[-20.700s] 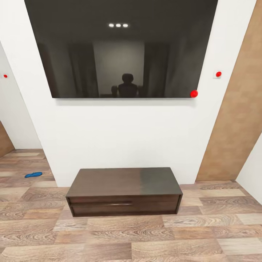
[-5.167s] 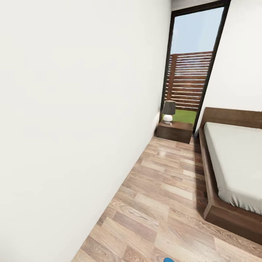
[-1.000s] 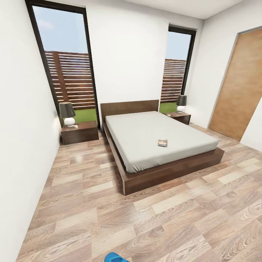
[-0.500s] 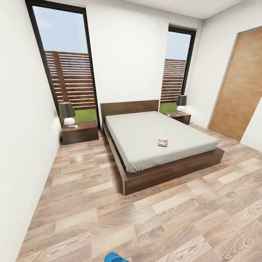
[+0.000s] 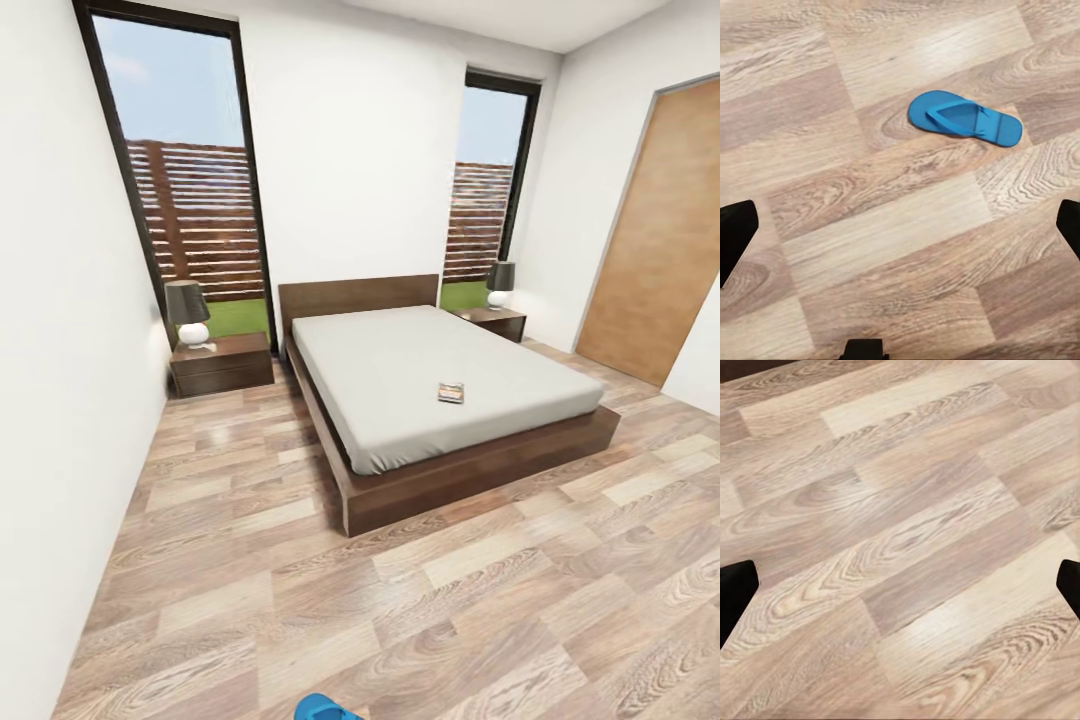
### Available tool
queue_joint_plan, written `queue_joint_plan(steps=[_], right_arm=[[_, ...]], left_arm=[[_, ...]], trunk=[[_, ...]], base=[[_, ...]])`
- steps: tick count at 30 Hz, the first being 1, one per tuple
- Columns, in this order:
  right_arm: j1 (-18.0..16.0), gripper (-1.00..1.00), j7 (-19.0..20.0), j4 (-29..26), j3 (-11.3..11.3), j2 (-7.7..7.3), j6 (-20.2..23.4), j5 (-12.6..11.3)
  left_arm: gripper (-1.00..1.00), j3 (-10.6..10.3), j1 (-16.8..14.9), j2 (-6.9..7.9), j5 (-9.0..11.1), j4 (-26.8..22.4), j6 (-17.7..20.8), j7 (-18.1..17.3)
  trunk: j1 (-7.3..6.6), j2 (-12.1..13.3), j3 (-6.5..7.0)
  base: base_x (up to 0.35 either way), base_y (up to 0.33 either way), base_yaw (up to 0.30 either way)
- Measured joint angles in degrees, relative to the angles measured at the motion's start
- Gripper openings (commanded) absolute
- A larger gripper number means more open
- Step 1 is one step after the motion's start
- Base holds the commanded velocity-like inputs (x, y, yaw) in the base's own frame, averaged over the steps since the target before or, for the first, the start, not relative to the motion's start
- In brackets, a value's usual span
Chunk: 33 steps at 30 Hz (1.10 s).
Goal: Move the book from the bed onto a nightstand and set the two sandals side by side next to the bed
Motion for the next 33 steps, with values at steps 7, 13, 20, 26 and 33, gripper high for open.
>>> queue_joint_plan(steps=[7, 13, 20, 26, 33], right_arm=[[0.0, 1.0, 0.0, 0.2, -0.1, 0.0, 0.0, 0.0], [0.0, 1.0, 0.1, 0.2, -0.1, 0.0, 0.0, 0.0], [0.0, 1.0, 0.2, 0.2, -0.1, 0.0, 0.1, 0.0], [0.0, 1.0, 0.2, 0.2, -0.1, 0.0, 0.0, 0.0], [0.0, 1.0, 0.0, 0.2, -0.1, 0.0, 0.0, 0.0]], left_arm=[[1.0, 0.0, 0.0, -0.02, 0.0, 0.0, 0.0, 0.0], [1.0, 0.0, 0.0, -0.08, 0.0, 0.0, 0.0, 0.0], [1.0, 0.0, 0.0, -0.08, 0.0, 0.0, 0.0, 0.0], [1.0, 0.0, 0.0, -0.08, 0.0, 0.0, 0.0, 0.0], [1.0, 0.0, 0.0, -0.08, 0.0, 0.0, 0.0, 0.0]], trunk=[[0.0, 0.0, 0.0], [0.0, 0.0, 0.0], [0.0, 0.0, 0.0], [0.0, 0.0, 0.0], [0.0, 0.0, 0.0]], base=[[0.0, 0.057, 0.0], [0.0, 0.004, -0.087], [0.0, 0.0, -0.255], [0.0, 0.002, -0.218], [0.0, 0.205, -0.021]])
